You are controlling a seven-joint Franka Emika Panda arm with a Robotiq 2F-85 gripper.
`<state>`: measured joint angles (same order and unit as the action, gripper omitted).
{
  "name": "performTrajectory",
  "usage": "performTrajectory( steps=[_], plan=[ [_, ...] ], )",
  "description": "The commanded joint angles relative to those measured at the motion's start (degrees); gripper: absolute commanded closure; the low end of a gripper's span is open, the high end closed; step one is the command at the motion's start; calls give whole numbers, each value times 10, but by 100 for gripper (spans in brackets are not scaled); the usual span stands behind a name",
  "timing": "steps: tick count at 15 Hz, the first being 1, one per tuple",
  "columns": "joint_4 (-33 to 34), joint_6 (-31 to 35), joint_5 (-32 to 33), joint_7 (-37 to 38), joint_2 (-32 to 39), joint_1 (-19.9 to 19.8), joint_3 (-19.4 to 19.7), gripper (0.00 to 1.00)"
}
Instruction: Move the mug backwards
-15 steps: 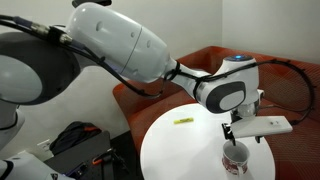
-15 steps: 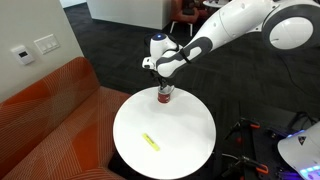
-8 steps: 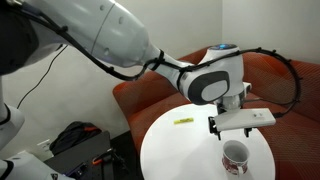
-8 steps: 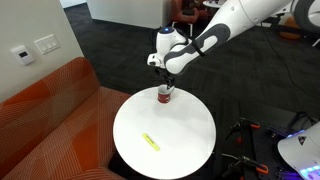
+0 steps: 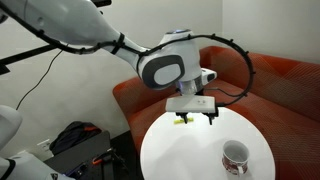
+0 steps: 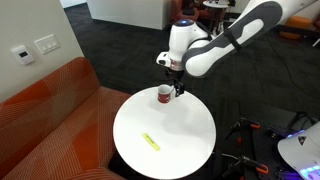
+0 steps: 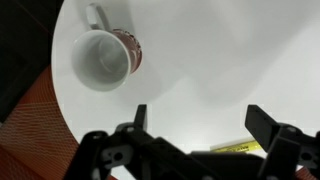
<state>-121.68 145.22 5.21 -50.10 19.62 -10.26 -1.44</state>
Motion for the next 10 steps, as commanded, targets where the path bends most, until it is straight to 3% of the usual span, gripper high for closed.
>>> performTrajectory(
  steps=[1,3,4,10],
  plan=[
    [-106,40,4,80,-83,31,5,0],
    [-134,49,9,111,-103,43,4,0],
    [-87,27,1,78,-64,34,2,0],
    [-116,33,2,98,-86,43,3,0]
  ],
)
